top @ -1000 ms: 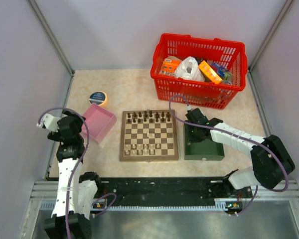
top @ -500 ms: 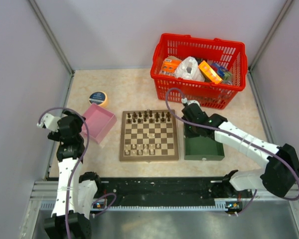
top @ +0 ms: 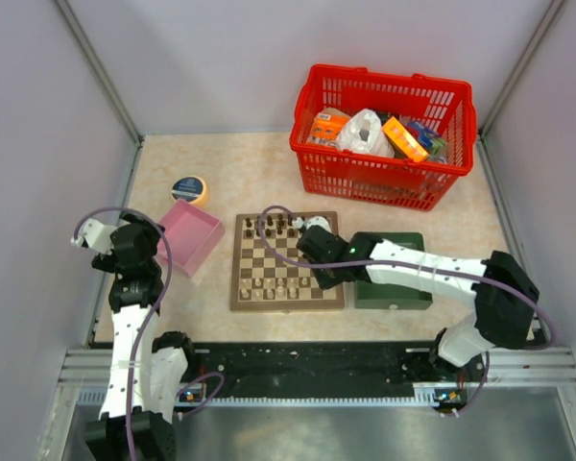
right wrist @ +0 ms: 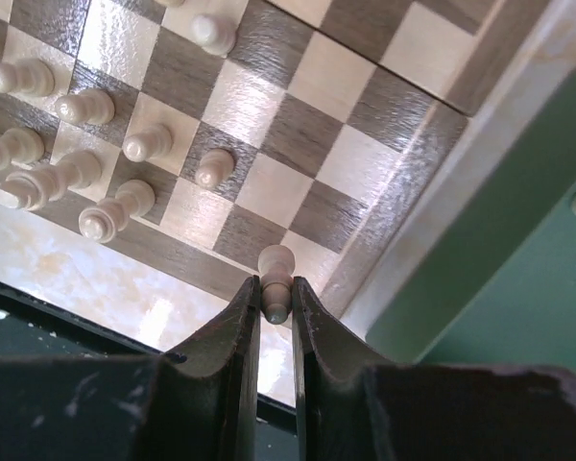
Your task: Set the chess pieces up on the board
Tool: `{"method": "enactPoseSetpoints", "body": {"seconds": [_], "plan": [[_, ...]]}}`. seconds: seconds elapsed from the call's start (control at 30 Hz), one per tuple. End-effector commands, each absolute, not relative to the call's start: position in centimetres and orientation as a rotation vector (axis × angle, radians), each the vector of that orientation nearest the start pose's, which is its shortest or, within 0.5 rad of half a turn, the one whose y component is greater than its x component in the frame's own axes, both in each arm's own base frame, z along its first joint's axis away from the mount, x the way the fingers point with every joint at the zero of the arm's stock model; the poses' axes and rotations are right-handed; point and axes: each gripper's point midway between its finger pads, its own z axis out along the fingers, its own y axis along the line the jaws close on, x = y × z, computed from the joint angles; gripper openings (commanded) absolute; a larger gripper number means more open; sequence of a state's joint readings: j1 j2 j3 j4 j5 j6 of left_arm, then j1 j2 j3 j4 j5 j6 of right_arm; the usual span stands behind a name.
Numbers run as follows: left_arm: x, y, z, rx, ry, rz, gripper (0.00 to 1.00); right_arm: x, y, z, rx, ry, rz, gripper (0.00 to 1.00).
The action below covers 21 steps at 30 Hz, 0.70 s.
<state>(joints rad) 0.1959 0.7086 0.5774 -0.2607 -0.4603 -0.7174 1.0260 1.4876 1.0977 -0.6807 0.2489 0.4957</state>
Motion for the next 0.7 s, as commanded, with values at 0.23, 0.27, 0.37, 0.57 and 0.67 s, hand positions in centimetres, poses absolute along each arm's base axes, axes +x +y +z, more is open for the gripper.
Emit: {"method": "enactPoseSetpoints", "body": {"seconds": [0.23,0.27,0.37,0.57,0.67], "plan": [[26.7,11.2,20.4,-1.101,1.514,0.103,0.99,19.0,32.5,9.6,-0.68,2.497,0.275,0.14],[26.7,11.2,20.4,-1.103,1.511,0.103,0.99,19.0,32.7,9.6,-0.689,2.496,0.279,0.14],[26.7,11.2,20.3,-1.105,1.512,0.103,0.99,18.8,33.1,9.4,-0.703,2.496,0.283,0.14],[26.7,11.2,20.2,-1.104,1.515,0.103,0.99,18.6,33.6,8.9,-0.707,2.501,0.292,0.15],[26.7,11.2,20.2,-1.104,1.515,0.101,0.99,18.7,33.8,8.7,-0.71,2.501,0.286,0.15]]}}
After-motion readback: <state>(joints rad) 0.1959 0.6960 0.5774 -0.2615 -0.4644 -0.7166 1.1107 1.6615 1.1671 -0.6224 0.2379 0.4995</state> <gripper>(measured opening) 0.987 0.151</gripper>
